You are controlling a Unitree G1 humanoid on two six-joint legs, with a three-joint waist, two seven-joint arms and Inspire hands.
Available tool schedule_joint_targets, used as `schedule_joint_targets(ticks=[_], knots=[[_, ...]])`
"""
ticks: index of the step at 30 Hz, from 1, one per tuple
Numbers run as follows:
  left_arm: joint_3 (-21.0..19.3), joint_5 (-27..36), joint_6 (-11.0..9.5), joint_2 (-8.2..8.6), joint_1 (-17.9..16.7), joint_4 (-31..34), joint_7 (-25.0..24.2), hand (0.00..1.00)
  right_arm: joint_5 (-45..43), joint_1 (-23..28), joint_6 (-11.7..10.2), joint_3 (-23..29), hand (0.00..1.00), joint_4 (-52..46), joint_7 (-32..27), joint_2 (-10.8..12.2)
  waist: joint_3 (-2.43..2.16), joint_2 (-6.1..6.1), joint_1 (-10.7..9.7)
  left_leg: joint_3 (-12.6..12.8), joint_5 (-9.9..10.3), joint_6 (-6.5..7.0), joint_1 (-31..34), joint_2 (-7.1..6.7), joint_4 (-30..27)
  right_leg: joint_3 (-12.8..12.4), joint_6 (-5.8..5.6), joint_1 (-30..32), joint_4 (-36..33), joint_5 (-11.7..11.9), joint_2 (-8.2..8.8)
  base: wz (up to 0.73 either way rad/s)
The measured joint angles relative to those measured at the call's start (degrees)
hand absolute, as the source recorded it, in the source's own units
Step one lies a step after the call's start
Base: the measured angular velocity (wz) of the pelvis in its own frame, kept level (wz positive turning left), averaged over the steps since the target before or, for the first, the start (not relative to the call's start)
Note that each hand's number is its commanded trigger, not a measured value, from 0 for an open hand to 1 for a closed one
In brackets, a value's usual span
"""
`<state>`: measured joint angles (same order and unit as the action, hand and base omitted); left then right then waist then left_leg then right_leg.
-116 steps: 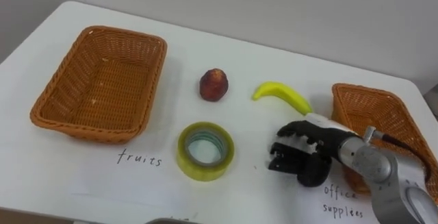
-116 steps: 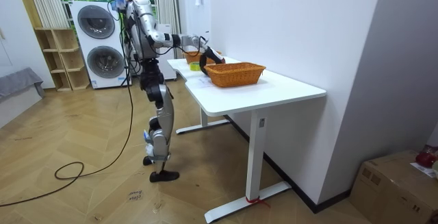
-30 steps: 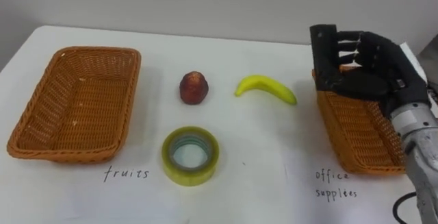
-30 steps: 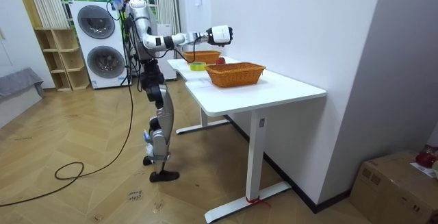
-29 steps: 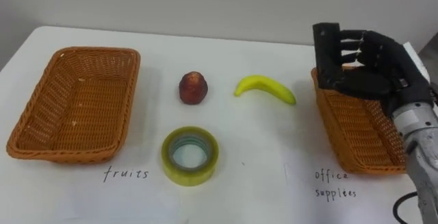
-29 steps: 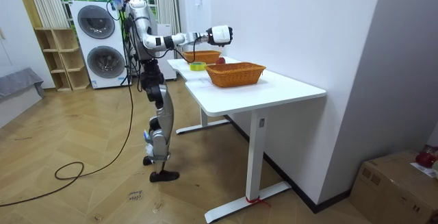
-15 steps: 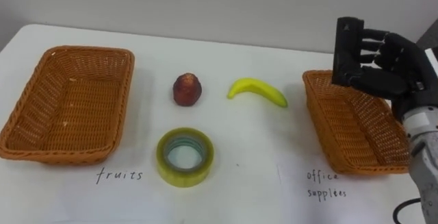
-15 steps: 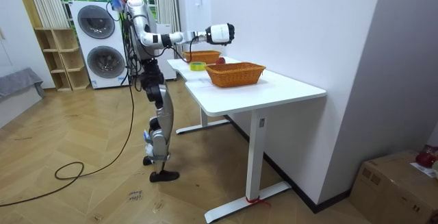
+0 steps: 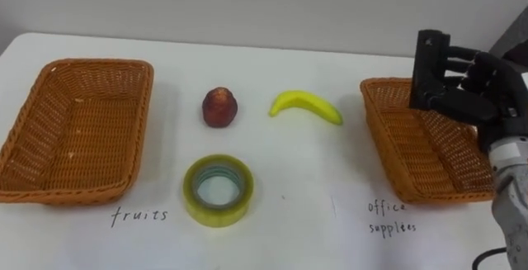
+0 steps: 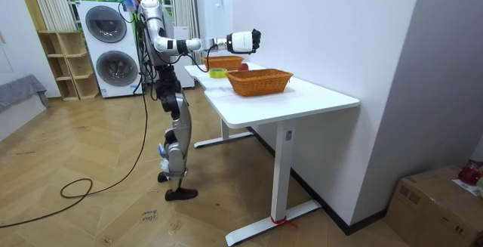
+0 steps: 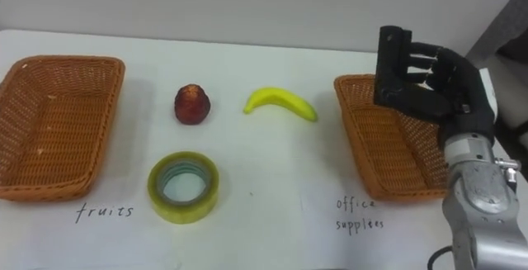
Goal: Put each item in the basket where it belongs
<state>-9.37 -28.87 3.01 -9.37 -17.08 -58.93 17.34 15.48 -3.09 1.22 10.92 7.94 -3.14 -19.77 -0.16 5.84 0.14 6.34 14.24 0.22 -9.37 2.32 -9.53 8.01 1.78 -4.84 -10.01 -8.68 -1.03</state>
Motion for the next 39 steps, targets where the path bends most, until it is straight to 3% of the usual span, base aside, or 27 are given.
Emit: schedule_joint_targets(ticks=[6, 9, 29, 39], knots=[[0.0, 0.0, 0.0, 0.0, 0.0, 0.0, 0.0, 0.0, 0.0, 0.1, 0.0, 0.0, 1.0, 0.7, -0.4, 0.0, -0.12, -0.24, -0.2, 0.1, 0.0, 0.0, 0.2, 0.0, 0.0, 0.0, 0.0, 0.3, 0.0, 0.0, -0.03, 0.0], [0.1, 0.0, 0.3, 0.02, -0.3, 0.9, 0.0, 0.0, 0.0, 0.7, 0.0, 0.0, 1.0, 0.7, -0.7, 0.0, -0.58, -0.5, -0.1, 0.1, 0.0, 0.0, 0.3, 0.02, -0.1, 0.1, 0.03, 0.7, -0.2, 0.0, 0.0, 0.0], [0.0, -0.2, 0.8, 0.03, -0.9, 3.3, -2.8, 0.0, -6.9, 5.3, 0.2, 0.3, 1.0, 3.7, 0.2, 0.0, -0.28, -0.9, -0.7, 1.3, 0.0, 0.01, 0.2, 0.04, 0.1, -0.2, 0.01, 1.1, -0.6, 0.0, 0.0, -0.03], [-0.6, -0.2, 0.8, 0.03, -0.7, 3.5, -3.8, 0.0, -12.2, 5.3, 0.1, 0.3, 1.0, 3.7, 0.8, 0.0, 0.06, -0.17, -0.6, 1.4, 0.0, 0.01, 0.0, 0.05, 0.1, -0.4, 0.0, 1.1, -0.5, 0.0, -0.05, 0.0]])
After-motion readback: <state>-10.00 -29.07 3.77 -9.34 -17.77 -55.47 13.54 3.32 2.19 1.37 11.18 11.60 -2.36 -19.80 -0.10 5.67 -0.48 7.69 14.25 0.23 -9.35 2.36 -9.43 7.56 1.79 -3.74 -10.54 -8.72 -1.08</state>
